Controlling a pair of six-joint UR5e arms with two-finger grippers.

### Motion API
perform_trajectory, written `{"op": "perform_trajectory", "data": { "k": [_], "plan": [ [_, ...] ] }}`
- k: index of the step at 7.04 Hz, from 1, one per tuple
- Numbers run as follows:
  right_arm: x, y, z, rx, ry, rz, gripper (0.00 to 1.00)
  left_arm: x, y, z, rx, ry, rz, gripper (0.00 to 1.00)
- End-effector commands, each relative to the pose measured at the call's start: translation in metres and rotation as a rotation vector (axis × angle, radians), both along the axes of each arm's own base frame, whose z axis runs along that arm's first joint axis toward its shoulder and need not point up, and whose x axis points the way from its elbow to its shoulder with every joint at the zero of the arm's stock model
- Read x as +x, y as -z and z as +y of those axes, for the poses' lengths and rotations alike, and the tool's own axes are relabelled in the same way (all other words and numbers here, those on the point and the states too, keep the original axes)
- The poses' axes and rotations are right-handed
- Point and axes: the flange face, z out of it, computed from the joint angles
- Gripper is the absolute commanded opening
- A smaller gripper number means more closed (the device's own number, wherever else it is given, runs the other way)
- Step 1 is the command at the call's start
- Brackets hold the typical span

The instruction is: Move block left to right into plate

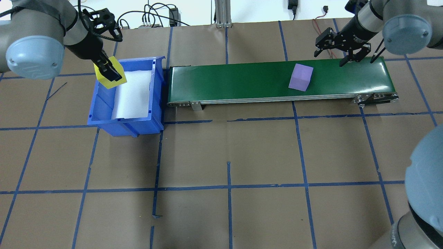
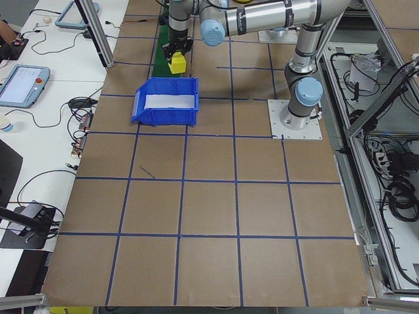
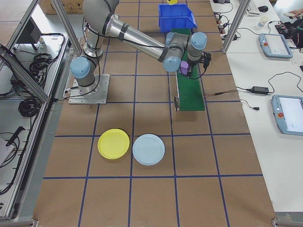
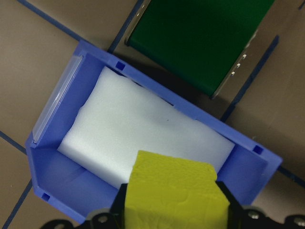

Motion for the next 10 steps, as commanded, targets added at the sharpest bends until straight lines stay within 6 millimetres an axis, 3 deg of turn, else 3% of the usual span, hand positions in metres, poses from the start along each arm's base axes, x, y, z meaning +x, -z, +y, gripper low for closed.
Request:
{"op": "perform_trajectory", "data": {
  "k": [1, 3, 4, 6, 7, 9, 10],
  "plan": [
    [0.002, 0.012, 0.005, 0.022, 0.002, -0.009, 1.00, -0.074, 0.039, 0.005, 0.066, -0.013, 0.020, 0.26],
    [0.002, 0.022, 0.008, 0.040, 0.002, -0.012, 1.00, -0.094, 0.079, -0.017, 0.038, -0.011, 0.053, 0.26],
    [0.002, 0.022, 0.009, 0.043, 0.001, -0.008, 1.00, -0.100, 0.089, -0.026, 0.016, -0.006, 0.100, 0.27],
    [0.001, 0.036, 0.010, 0.067, -0.003, 0.000, 1.00, -0.104, 0.134, -0.052, -0.012, -0.004, 0.107, 0.27],
    [0.001, 0.037, 0.011, 0.069, -0.005, 0.004, 1.00, -0.104, 0.139, -0.053, -0.003, -0.006, 0.104, 0.28],
    [-0.017, 0.037, 0.012, 0.069, -0.033, 0.183, 0.99, -0.103, 0.141, -0.056, -0.004, -0.006, 0.099, 0.37],
    [-0.020, 0.033, 0.009, 0.046, -0.039, 0.214, 0.94, -0.103, 0.135, -0.057, -0.017, -0.003, 0.097, 0.38]
  ]
}}
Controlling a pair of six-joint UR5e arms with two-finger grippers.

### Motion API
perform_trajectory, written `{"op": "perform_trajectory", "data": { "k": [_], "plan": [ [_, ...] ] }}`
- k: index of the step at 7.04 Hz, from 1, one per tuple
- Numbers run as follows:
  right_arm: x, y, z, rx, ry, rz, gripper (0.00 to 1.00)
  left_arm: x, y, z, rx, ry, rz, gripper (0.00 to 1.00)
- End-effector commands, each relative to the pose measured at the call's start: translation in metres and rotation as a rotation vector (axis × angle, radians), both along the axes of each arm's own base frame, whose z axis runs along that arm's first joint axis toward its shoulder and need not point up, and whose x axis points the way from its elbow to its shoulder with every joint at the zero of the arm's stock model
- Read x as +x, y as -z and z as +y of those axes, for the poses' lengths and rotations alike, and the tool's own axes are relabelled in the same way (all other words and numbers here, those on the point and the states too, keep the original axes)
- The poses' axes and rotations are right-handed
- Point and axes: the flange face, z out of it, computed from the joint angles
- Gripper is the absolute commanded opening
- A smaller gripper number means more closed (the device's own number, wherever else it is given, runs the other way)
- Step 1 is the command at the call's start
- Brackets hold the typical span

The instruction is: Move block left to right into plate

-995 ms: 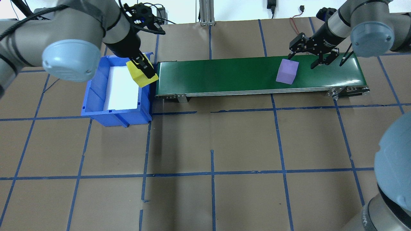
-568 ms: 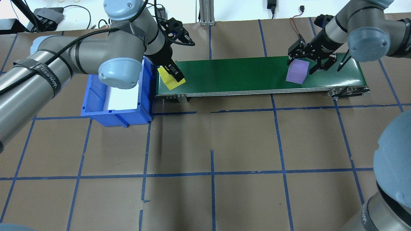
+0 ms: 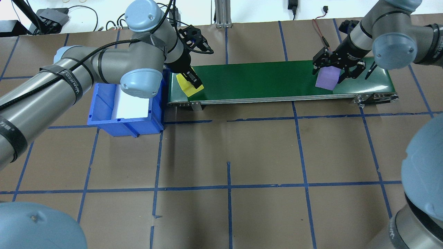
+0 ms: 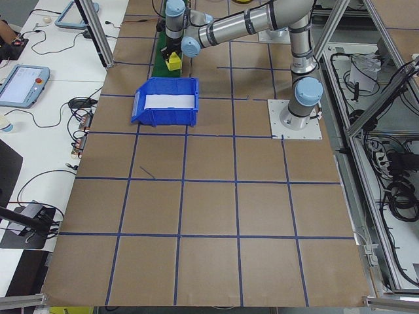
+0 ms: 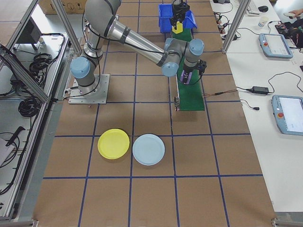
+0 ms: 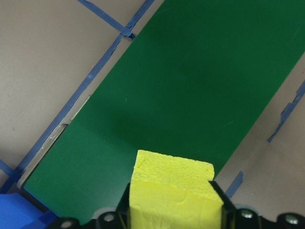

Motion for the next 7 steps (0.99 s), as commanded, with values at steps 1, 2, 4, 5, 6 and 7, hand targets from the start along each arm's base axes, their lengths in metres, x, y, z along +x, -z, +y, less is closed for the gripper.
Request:
{"op": "perform_trajectory", "data": {
  "k": [1, 2, 4, 5, 6, 7],
  "plan": [
    [-0.011, -0.006, -0.004, -0.039, -0.068, 0.101, 0.85, 0.001, -0.007, -0.003, -0.018, 0.006, -0.005, 0.83],
    [-0.015, -0.008, -0.005, -0.052, -0.077, 0.144, 0.56, 0.007, -0.010, -0.005, -0.024, -0.001, -0.007, 1.00],
    [-0.045, -0.012, -0.003, -0.049, -0.038, 0.163, 0.14, 0.014, -0.030, -0.001, -0.050, -0.020, -0.045, 1.00],
    [-0.071, -0.023, 0.001, -0.065, -0.033, 0.170, 0.07, 0.024, -0.060, 0.016, -0.039, -0.033, -0.118, 1.00],
    [-0.101, -0.042, 0.011, -0.092, -0.040, 0.181, 0.07, 0.035, -0.094, 0.037, -0.003, -0.051, -0.125, 1.00],
    [-0.122, -0.058, 0.021, -0.104, -0.059, 0.193, 0.06, 0.084, -0.138, 0.059, 0.061, -0.127, -0.118, 1.00]
  ]
}}
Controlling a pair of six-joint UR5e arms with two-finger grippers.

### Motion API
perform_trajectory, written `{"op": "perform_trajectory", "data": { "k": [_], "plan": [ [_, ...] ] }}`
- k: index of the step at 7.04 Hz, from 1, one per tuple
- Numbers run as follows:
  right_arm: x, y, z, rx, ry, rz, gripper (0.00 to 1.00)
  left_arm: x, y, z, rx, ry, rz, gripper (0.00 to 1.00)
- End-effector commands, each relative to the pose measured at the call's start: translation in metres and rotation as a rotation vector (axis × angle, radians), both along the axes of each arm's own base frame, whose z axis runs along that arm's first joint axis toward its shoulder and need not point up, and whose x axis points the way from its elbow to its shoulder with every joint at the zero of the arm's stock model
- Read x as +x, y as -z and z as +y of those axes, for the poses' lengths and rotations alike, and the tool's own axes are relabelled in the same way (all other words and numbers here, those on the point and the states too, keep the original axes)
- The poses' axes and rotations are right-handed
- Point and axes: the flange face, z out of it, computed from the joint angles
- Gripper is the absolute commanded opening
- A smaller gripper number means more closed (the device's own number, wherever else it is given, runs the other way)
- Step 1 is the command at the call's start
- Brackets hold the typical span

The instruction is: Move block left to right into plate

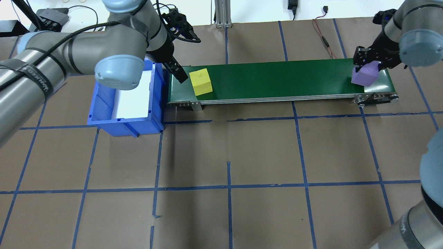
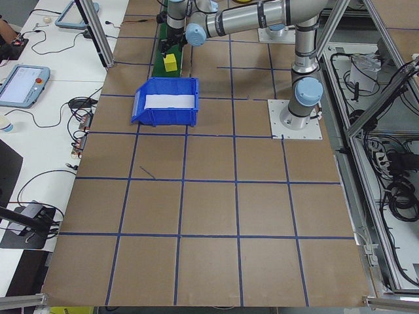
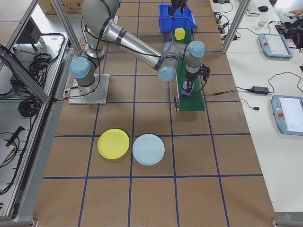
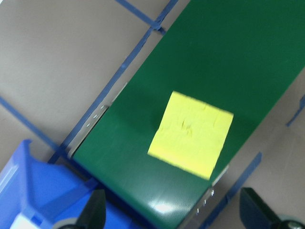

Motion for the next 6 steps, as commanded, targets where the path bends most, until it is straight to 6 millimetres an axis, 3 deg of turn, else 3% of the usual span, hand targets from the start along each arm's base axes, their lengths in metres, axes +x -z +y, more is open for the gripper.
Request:
{"op": "perform_trajectory", "data": {
  "k": [1, 2, 3, 4, 5, 6],
  "plan": [
    [-0.079, -0.028, 0.042, 0.031, 0.032, -0.003, 0.07, 0.077, -0.080, 0.057, 0.125, -0.139, 0.052, 1.00],
    [-0.131, -0.021, 0.079, 0.121, 0.050, -0.061, 0.07, 0.092, -0.106, 0.091, 0.186, -0.177, 0.049, 1.00],
    [-0.183, -0.014, 0.109, 0.139, -0.023, -0.060, 0.07, 0.093, -0.121, 0.125, 0.247, -0.184, 0.046, 1.00],
    [-0.224, 0.005, 0.144, 0.154, -0.026, -0.090, 0.07, 0.094, -0.123, 0.131, 0.256, -0.187, 0.051, 1.00],
    [-0.253, 0.016, 0.168, 0.125, -0.015, -0.061, 0.08, 0.097, -0.103, 0.124, 0.294, -0.195, 0.065, 1.00],
    [-0.276, 0.027, 0.189, 0.155, -0.026, -0.050, 0.08, 0.097, -0.111, 0.120, 0.271, -0.199, 0.066, 1.00]
  ]
}}
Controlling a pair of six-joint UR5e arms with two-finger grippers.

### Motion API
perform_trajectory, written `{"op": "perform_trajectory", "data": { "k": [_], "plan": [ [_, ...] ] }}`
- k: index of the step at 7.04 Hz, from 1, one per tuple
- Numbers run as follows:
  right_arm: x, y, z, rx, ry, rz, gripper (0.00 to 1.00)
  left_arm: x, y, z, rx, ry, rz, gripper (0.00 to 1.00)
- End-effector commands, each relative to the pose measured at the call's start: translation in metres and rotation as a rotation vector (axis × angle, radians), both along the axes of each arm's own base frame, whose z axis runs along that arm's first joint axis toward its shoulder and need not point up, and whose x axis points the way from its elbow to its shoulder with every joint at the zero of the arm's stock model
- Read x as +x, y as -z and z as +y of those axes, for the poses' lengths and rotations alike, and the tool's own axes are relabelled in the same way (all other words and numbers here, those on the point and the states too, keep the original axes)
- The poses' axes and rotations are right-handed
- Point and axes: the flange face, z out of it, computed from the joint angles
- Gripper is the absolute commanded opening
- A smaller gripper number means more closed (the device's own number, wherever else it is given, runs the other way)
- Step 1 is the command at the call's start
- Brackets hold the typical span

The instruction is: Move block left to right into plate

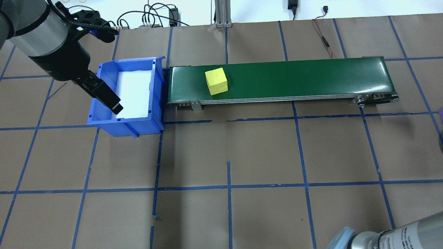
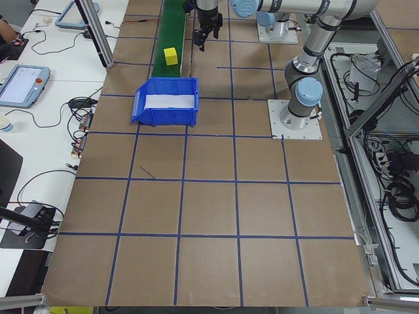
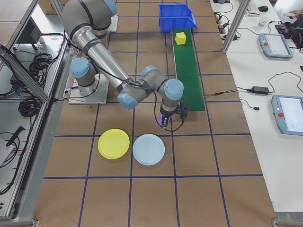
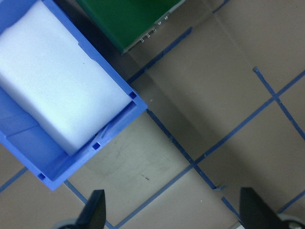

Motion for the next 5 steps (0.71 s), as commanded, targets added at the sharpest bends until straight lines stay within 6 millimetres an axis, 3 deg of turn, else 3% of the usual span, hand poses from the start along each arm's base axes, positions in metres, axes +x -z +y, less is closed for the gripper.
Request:
{"op": "perform_trajectory", "data": {
  "k": [1, 2, 3, 4, 5],
  "plan": [
    [-0.063, 0.023, 0.051, 0.031, -0.008, 0.062, 0.08, 0.004, -0.002, -0.002, -0.002, -0.025, 0.004, 1.00],
    [-0.081, 0.037, 0.059, 0.027, -0.012, 0.090, 0.16, 0.011, 0.007, -0.002, 0.020, -0.065, 0.009, 1.00],
    [-0.084, 0.044, 0.057, 0.024, -0.012, 0.094, 0.45, 0.009, 0.008, -0.003, 0.024, -0.123, 0.024, 1.00],
    [-0.084, 0.042, 0.058, 0.025, -0.004, 0.091, 0.99, 0.005, 0.005, -0.003, 0.041, -0.320, 0.008, 1.00],
    [-0.085, 0.041, 0.057, 0.027, -0.004, 0.090, 1.00, 0.000, 0.005, -0.002, 0.066, -0.544, -0.011, 1.00]
  ]
}}
